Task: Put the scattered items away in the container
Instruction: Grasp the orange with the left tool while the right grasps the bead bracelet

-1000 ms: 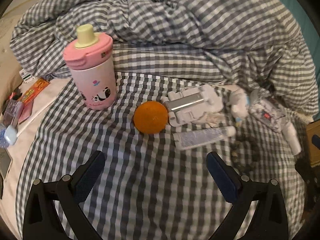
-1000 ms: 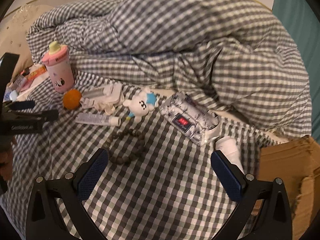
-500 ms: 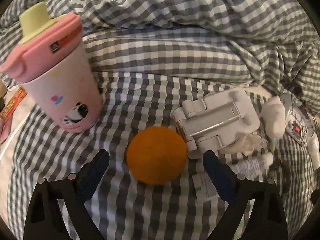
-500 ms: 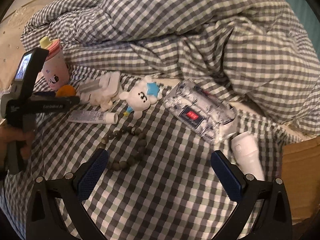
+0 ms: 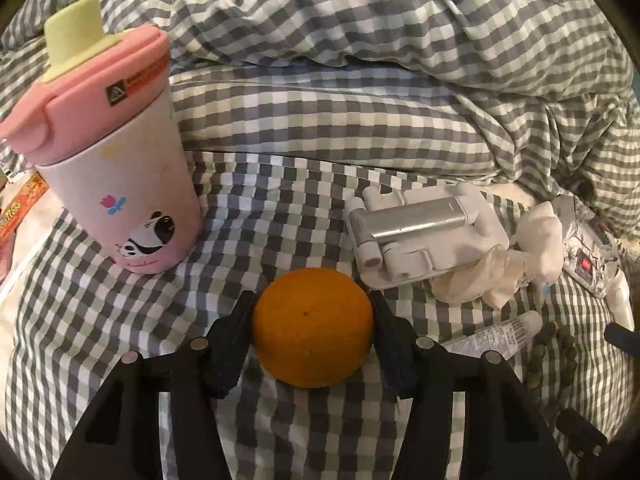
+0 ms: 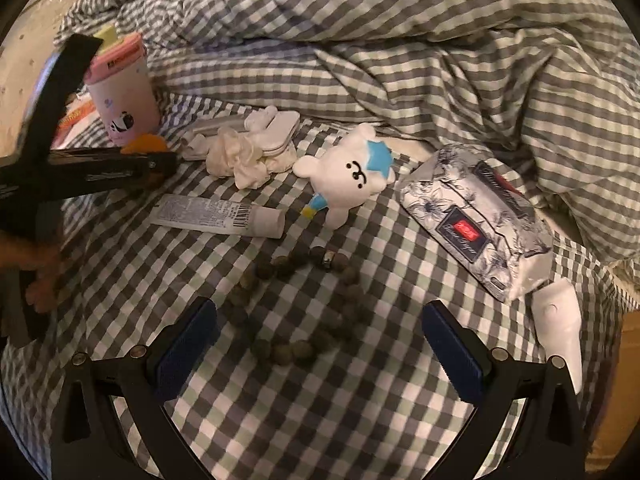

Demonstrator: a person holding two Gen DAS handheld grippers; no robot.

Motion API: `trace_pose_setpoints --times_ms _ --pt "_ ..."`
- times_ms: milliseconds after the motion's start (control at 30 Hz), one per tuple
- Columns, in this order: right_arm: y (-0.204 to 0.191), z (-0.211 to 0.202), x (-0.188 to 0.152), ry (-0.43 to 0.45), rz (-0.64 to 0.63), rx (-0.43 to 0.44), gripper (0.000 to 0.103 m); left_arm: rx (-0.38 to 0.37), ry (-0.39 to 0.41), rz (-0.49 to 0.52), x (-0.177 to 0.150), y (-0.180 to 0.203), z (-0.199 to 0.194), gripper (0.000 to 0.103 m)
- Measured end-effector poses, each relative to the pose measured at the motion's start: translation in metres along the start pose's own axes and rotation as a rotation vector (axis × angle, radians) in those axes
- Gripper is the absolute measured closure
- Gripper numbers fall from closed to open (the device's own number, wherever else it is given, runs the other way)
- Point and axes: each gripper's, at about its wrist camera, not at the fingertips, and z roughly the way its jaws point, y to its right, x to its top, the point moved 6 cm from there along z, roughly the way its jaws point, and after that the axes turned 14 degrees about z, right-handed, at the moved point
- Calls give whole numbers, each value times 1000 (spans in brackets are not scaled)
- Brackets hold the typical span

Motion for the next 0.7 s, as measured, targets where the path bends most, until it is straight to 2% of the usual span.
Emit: trace_pose_setpoints --times_ms 267,400,500,567,633,667,700 --pt "-3 33 -2 -44 6 -45 0 51 59 -36 -4 -25 -39 47" --pt "0 38 -2 -40 55 -20 0 72 84 -57 -7 -38 -60 47" --pt "-2 41 -2 -42 47 -42 2 84 92 -77 -11 -47 -73 47" --pt "-5 39 -1 -39 43 -35 10 91 95 -86 -13 -49 -77 47" --pt "-11 37 -1 -34 22 -31 27 92 98 -99 -13 -47 -79 47" --pt "-13 36 0 -36 14 -29 32 92 98 -103 -15 -47 -80 47" --pt "-16 35 0 -40 7 -22 47 93 99 -108 -16 -49 -83 47"
